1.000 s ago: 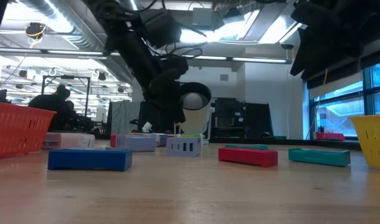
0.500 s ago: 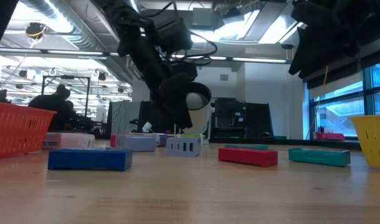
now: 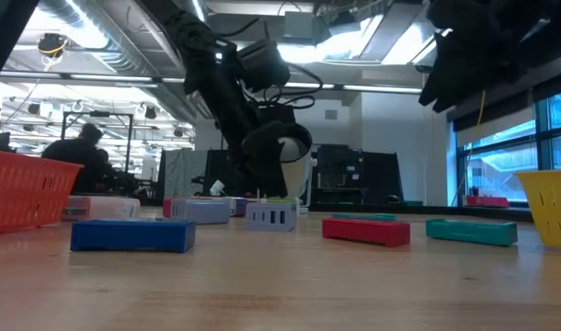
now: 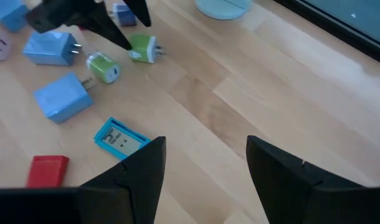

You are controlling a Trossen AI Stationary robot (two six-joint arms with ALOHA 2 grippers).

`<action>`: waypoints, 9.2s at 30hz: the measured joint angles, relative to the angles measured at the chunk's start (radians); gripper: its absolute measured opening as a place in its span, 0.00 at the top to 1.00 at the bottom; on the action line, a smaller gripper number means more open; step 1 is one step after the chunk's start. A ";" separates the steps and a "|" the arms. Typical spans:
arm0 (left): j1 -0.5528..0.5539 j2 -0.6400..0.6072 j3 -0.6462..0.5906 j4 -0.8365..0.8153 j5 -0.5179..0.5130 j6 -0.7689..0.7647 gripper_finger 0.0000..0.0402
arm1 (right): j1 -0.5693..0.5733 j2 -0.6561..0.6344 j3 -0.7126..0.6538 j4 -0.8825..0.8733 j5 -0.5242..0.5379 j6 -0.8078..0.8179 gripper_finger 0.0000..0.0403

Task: Pick & Place Office items
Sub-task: Put the top green charger adapter into the orange basket, then put the red charger adapter into the orange basket

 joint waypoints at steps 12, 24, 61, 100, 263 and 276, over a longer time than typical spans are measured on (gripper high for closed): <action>-0.024 0.000 0.000 0.010 0.053 -0.018 0.38 | -0.014 0.000 0.000 0.038 -0.018 -0.070 0.45; -0.013 0.065 0.000 0.033 0.005 -0.045 0.38 | -0.016 0.000 0.000 0.106 -0.037 -0.113 0.45; -0.014 0.113 0.063 0.032 0.022 -0.037 0.64 | -0.018 0.000 0.000 0.141 -0.064 -0.157 0.45; -0.254 -0.524 0.018 -0.480 -0.078 -0.189 0.64 | -0.054 0.000 0.000 0.157 0.033 -0.230 0.45; 0.060 -0.270 -0.240 -0.423 0.053 0.385 0.29 | -0.057 0.000 0.000 0.347 -0.042 -0.384 0.45; 0.064 -0.266 -0.241 -0.405 0.034 0.368 0.29 | -0.057 0.000 0.000 0.351 -0.048 -0.388 0.45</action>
